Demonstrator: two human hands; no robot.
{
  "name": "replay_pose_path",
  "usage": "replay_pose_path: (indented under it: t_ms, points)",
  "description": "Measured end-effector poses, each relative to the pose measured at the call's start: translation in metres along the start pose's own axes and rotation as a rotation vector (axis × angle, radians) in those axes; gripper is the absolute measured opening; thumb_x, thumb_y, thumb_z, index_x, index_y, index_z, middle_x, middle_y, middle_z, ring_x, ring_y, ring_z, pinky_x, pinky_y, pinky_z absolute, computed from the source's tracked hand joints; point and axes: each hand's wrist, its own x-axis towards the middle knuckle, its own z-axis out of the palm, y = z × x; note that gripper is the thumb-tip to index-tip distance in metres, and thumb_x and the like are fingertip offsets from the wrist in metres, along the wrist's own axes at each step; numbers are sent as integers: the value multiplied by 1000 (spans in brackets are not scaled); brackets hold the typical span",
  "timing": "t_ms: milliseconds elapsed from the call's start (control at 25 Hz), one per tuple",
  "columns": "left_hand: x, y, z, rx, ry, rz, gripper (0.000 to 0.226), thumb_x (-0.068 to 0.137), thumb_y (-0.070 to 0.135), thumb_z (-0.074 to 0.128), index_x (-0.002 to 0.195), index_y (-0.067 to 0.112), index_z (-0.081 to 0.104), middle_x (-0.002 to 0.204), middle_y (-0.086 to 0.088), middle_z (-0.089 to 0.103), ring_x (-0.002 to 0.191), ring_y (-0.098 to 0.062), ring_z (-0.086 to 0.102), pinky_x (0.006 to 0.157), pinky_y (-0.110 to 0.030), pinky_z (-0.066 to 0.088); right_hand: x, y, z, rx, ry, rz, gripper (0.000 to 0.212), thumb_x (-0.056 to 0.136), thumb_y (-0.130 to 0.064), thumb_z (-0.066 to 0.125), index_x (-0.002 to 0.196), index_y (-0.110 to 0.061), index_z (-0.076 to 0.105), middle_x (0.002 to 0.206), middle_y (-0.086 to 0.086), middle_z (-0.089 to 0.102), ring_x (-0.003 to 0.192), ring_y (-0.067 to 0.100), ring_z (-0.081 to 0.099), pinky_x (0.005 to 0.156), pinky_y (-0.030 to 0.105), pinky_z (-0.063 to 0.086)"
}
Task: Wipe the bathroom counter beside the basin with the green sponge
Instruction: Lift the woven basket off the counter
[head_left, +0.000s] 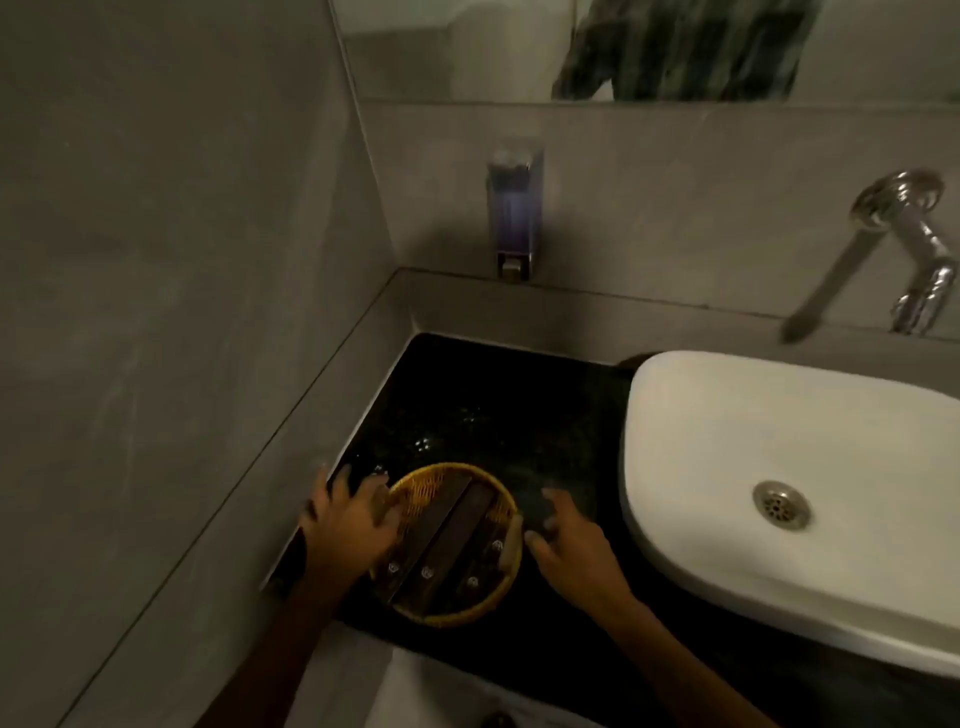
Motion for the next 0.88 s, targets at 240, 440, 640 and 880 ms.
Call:
replay_pose_path:
  t_ms: [240,440,640,880]
  points:
    - [-12,-26,5,-693,-78,-237,60,86,57,51,135,22,45,113,-5,64,100,-18,58,90,-36,46,4,-5,40,308,-33,183,34,85,-26,66,116,-16,55,76,4,75,66,9,71,66,25,61]
    - [-34,-4,13,-708,-103,-147,43,89,25,61,130,15,53,101,-7,61,96,-28,63,68,-21,46,-37,13,9,379,16,281,30,83,-17,68,109,-26,57,73,0,73,68,7,71,58,17,54]
    - [-77,49,53,-717,-241,-10,42,89,19,60,131,19,51,105,-1,59,89,-7,56,70,-18,45,-101,59,-37,376,185,432,40,83,-19,70,116,-30,50,84,0,71,75,10,70,64,23,56]
    - [-115,88,90,-603,-195,-27,44,89,21,60,132,19,50,114,-5,59,102,-23,57,74,-26,46,-138,109,-67,350,212,407,44,81,-27,71,119,-26,50,92,-2,70,82,8,68,68,19,55]
